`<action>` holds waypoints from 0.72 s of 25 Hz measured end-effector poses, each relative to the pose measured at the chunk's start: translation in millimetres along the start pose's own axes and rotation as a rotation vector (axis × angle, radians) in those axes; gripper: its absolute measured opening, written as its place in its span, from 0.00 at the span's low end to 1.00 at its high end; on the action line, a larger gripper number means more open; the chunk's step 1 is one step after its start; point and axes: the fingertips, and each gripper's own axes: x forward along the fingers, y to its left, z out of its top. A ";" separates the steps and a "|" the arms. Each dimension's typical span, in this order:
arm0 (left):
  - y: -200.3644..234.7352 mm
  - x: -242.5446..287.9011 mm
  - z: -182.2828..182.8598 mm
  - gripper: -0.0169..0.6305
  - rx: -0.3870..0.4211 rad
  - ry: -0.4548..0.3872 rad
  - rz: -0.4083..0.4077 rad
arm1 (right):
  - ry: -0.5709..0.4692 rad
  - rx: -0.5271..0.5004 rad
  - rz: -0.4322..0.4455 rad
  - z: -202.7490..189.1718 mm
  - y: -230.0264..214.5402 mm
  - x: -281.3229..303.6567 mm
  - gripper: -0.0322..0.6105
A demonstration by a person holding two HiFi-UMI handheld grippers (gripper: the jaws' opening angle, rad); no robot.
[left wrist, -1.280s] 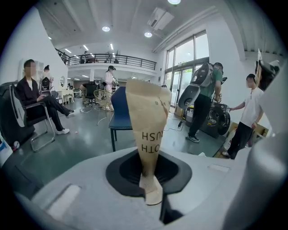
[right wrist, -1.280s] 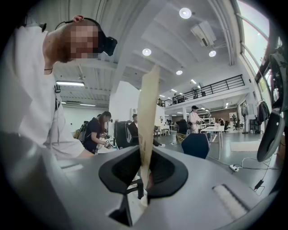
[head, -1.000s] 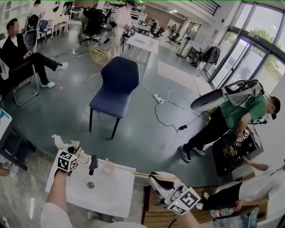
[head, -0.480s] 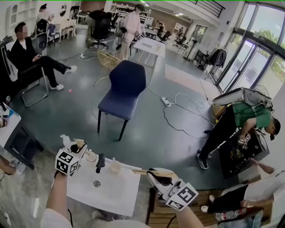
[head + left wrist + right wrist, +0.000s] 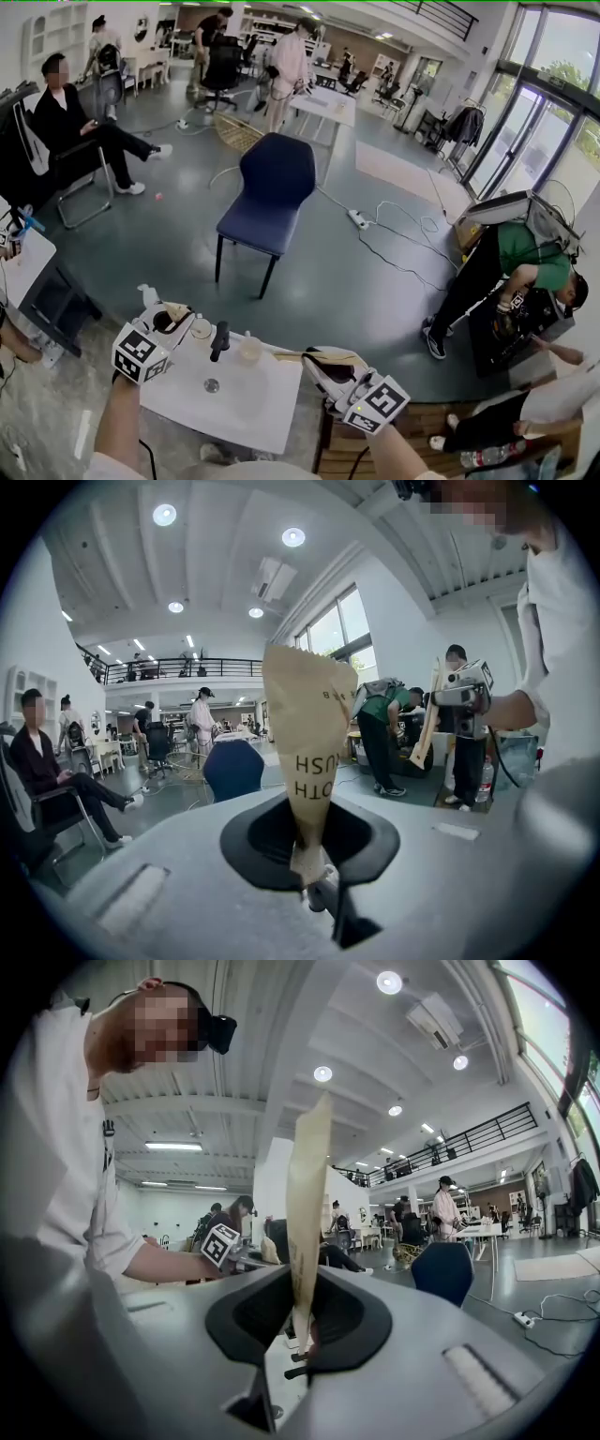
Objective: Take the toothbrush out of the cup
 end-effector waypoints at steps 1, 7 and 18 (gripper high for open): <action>-4.4 -3.6 3.1 0.08 0.010 -0.005 -0.007 | 0.001 -0.001 0.004 -1.8 1.3 2.1 0.12; -28.4 -23.1 24.0 0.08 0.066 -0.021 -0.039 | 0.005 -0.011 0.028 -2.9 6.8 12.4 0.12; -68.1 -52.7 58.2 0.08 0.103 -0.080 -0.100 | 0.017 -0.036 0.082 -2.5 22.1 29.0 0.12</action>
